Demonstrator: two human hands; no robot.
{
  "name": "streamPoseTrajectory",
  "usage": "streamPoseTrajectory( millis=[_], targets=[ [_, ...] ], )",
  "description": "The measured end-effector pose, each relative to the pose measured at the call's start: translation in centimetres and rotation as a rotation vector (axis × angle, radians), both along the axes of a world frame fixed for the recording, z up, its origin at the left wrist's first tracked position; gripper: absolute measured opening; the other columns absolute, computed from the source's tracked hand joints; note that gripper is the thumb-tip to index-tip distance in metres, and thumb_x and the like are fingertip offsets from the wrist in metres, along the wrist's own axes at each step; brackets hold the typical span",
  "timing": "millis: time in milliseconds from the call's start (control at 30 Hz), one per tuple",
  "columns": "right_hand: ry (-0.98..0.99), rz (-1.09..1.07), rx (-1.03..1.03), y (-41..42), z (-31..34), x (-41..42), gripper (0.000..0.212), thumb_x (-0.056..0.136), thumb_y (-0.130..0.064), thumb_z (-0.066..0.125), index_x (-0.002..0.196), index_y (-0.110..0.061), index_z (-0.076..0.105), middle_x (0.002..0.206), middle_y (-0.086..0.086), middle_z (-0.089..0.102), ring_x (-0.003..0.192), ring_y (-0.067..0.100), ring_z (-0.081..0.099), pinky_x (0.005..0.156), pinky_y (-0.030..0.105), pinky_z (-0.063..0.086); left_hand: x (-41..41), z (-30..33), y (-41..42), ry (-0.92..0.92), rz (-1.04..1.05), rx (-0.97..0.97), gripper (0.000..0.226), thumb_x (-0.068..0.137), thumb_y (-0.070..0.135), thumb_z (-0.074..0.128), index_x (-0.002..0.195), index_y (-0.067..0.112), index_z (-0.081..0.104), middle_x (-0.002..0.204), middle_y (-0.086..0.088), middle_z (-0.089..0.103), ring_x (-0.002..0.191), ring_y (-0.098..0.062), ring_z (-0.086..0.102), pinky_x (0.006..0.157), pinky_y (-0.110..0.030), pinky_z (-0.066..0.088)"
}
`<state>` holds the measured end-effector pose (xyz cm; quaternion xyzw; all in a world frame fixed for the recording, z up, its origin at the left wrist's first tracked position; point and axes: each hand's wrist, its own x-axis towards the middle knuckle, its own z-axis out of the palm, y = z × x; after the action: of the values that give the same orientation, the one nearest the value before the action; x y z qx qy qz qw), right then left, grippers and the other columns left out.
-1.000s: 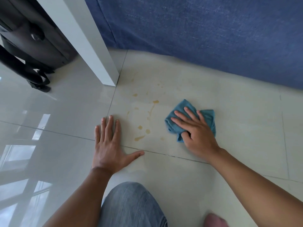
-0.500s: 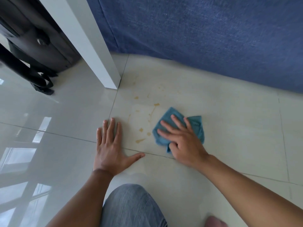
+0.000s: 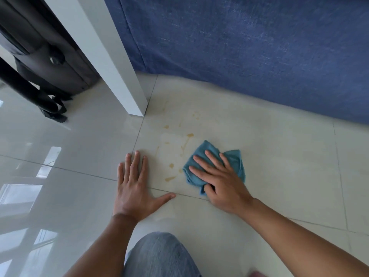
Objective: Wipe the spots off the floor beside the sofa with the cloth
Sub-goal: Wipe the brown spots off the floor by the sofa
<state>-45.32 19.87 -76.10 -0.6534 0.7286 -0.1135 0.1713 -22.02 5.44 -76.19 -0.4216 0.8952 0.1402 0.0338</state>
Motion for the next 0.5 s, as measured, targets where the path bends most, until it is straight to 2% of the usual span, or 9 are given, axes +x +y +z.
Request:
streamPoseTrajectory(
  millis=[100,200,300,367,500],
  targets=[
    [-0.004,-0.099,-0.055,1.4,-0.4,-2.4,0.062,0.085,-0.02,0.042,0.146,-0.03,0.048,0.159,-0.012,0.033,0.152,0.014,0.017,0.123,0.047,0.013,0.0,0.0,0.0,-0.002,-0.011,-0.003,0.134,0.065,0.099,0.04,0.157,0.004,0.023,0.168,-0.016,0.008,0.156,-0.031,-0.004,0.125,-0.05,0.001],
    [0.021,-0.332,-0.023,-1.4,-0.6,-5.1,0.063,0.088,-0.024,0.031,0.15,-0.027,0.041,0.162,-0.009,0.027,0.153,0.017,0.012,0.124,0.045,0.007,0.1,-0.2,-0.1,-0.001,-0.009,-0.007,0.133,0.066,0.099,0.04,0.157,0.003,0.024,0.168,-0.016,0.009,0.156,-0.031,-0.004,0.125,-0.053,0.005],
    [0.02,-0.414,0.016,-5.2,-0.5,-7.0,0.063,0.09,-0.022,0.031,0.153,-0.028,0.035,0.164,-0.005,0.024,0.154,0.022,0.006,0.124,0.046,0.0,0.1,-0.2,-0.1,0.014,-0.009,-0.008,0.132,0.067,0.098,0.042,0.156,0.002,0.027,0.167,-0.016,0.012,0.156,-0.031,-0.002,0.124,-0.054,0.007],
    [0.004,-0.398,0.018,-6.3,-0.3,-7.2,0.063,0.088,-0.021,0.034,0.15,-0.028,0.042,0.162,-0.005,0.027,0.154,0.024,0.008,0.123,0.047,-0.001,0.1,-0.2,-0.1,0.017,-0.013,-0.011,0.131,0.068,0.097,0.042,0.156,0.002,0.027,0.167,-0.016,0.012,0.156,-0.03,-0.002,0.124,-0.053,0.006],
    [-0.04,-0.199,-0.075,-3.6,-0.2,-6.2,0.058,0.081,-0.017,0.038,0.132,-0.024,0.064,0.151,-0.008,0.047,0.149,0.018,0.027,0.124,0.044,0.012,0.1,-0.3,-0.1,0.04,-0.014,-0.016,0.129,0.068,0.096,0.046,0.155,0.002,0.029,0.166,-0.016,0.015,0.156,-0.032,0.002,0.124,-0.054,0.008]
  ],
)
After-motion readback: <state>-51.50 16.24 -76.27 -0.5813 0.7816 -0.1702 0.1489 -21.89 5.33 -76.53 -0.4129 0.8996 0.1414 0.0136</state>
